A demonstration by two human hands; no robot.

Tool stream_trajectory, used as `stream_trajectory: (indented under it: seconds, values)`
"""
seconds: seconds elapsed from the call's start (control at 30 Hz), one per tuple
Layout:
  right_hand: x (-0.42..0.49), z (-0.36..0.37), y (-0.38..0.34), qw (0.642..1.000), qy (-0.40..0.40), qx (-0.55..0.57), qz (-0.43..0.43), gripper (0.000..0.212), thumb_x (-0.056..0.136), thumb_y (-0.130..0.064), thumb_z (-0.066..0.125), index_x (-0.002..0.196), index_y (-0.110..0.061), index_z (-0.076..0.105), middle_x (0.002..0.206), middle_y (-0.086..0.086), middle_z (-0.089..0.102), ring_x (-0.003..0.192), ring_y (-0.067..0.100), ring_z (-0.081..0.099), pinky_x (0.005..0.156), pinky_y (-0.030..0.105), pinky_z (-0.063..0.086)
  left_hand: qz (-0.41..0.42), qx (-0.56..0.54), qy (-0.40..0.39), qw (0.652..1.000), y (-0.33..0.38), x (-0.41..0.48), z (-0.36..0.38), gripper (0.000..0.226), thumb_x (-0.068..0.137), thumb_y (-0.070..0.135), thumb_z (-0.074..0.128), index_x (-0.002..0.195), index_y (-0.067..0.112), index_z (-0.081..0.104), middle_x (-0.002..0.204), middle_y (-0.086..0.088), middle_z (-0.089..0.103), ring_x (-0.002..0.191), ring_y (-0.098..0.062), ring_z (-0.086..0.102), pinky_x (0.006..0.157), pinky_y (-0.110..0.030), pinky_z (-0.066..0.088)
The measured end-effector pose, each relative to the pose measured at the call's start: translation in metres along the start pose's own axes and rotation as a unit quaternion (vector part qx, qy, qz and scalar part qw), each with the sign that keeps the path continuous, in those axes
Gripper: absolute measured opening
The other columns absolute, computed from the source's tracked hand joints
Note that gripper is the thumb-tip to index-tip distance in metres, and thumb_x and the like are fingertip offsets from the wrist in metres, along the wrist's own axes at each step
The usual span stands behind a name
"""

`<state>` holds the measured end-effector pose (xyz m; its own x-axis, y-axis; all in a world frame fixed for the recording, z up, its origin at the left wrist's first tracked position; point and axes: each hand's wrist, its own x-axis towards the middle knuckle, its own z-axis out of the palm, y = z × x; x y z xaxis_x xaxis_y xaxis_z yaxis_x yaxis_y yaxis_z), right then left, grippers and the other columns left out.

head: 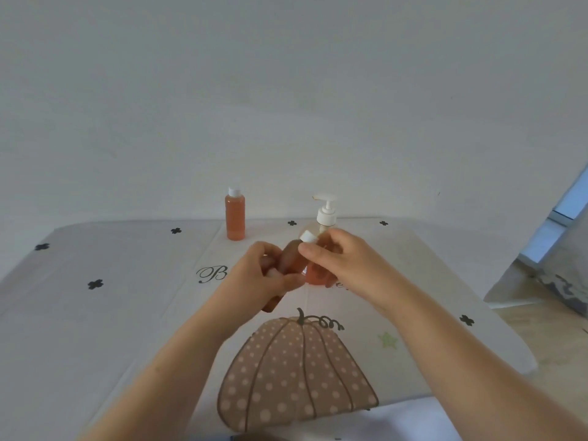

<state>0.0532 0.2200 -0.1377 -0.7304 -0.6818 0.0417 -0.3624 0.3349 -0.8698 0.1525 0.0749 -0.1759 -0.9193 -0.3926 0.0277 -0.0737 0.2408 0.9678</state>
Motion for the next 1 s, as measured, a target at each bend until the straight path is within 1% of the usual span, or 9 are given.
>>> stream_trajectory:
  seconds: [0.1,0.27,0.4,0.5,0.6,0.67,0.8,0.9,1.0]
  values:
    - [0.010,0.018,-0.001,0.999,-0.025,0.031,0.001,0.034,0.084,-0.041,0.072,0.112,-0.025,0.063,0.100,-0.001,0.071,0.089,0.013,0.071,0.083,0.032,0.060,-0.011,-0.001,-0.011,1.000,-0.002,0.002,-0.018,0.038,0.077,0.031,0.078,0.105,0.020,0.055,0.089,-0.004,0.073,0.088,-0.031,0.068,0.081,-0.048,0.055]
    - [0.032,0.046,-0.015,0.999,-0.024,0.038,-0.003,0.025,0.085,-0.037,0.072,0.106,-0.029,0.062,0.099,-0.008,0.071,0.087,0.007,0.070,0.077,0.024,0.058,-0.001,0.059,0.006,0.998,-0.009,0.015,-0.048,0.040,0.070,0.040,0.079,0.103,0.031,0.058,0.097,0.006,0.068,0.090,-0.013,0.067,0.085,-0.041,0.056]
    - [0.055,0.064,-0.025,0.999,0.021,-0.047,-0.016,0.032,0.090,-0.039,0.064,0.117,-0.026,0.055,0.105,-0.015,0.063,0.092,0.005,0.064,0.077,0.023,0.052,-0.002,0.066,-0.020,0.998,-0.012,0.031,-0.085,0.041,0.076,0.017,0.077,0.112,0.032,0.061,0.106,0.014,0.067,0.096,-0.001,0.064,0.090,-0.034,0.053]
    - [0.078,0.071,-0.024,0.990,0.082,-0.107,-0.027,0.033,0.092,-0.033,0.062,0.121,-0.025,0.049,0.109,-0.012,0.056,0.094,0.005,0.055,0.069,0.019,0.040,0.000,0.047,0.070,0.996,-0.020,0.055,-0.105,0.039,0.079,0.002,0.069,0.111,0.023,0.061,0.108,0.006,0.067,0.092,-0.010,0.066,0.091,-0.036,0.053]
    - [0.099,0.076,-0.021,0.980,0.112,-0.160,-0.039,0.038,0.093,-0.029,0.061,0.127,-0.021,0.046,0.120,-0.005,0.052,0.095,0.009,0.050,0.069,0.020,0.036,-0.006,0.050,0.169,0.984,-0.030,0.084,-0.107,0.038,0.080,0.013,0.072,0.114,0.021,0.058,0.108,0.004,0.063,0.093,-0.014,0.063,0.088,-0.036,0.052]
    - [0.111,0.080,-0.021,0.976,0.116,-0.182,-0.030,0.041,0.095,-0.028,0.059,0.132,-0.020,0.043,0.124,-0.002,0.050,0.095,0.009,0.047,0.074,0.022,0.035,-0.010,0.073,0.192,0.979,-0.037,0.103,-0.104,0.048,0.078,0.023,0.075,0.121,0.023,0.053,0.111,0.006,0.060,0.098,-0.013,0.059,0.088,-0.035,0.049]
    - [0.126,0.087,-0.019,0.974,0.114,-0.194,-0.008,0.041,0.096,-0.027,0.057,0.132,-0.016,0.042,0.126,0.002,0.049,0.099,0.014,0.051,0.076,0.025,0.035,-0.007,0.097,0.179,0.979,-0.048,0.132,-0.096,0.066,0.075,0.029,0.078,0.133,0.023,0.046,0.120,0.007,0.055,0.109,-0.015,0.053,0.087,-0.031,0.044]
    - [0.129,0.088,-0.014,0.975,0.119,-0.186,0.002,0.040,0.095,-0.028,0.057,0.131,-0.016,0.043,0.126,0.003,0.049,0.109,0.020,0.055,0.078,0.025,0.037,0.001,0.100,0.166,0.981,-0.053,0.144,-0.092,0.058,0.077,0.029,0.077,0.129,0.023,0.051,0.121,0.008,0.057,0.108,-0.014,0.055,0.088,-0.032,0.045]
    - [0.130,0.089,-0.010,0.975,0.100,-0.198,0.007,0.041,0.094,-0.022,0.057,0.131,-0.018,0.039,0.122,0.004,0.053,0.101,0.022,0.058,0.074,0.027,0.038,-0.002,0.110,0.158,0.981,-0.056,0.150,-0.089,0.046,0.079,0.028,0.074,0.121,0.021,0.055,0.116,0.006,0.061,0.102,-0.015,0.058,0.088,-0.035,0.048]
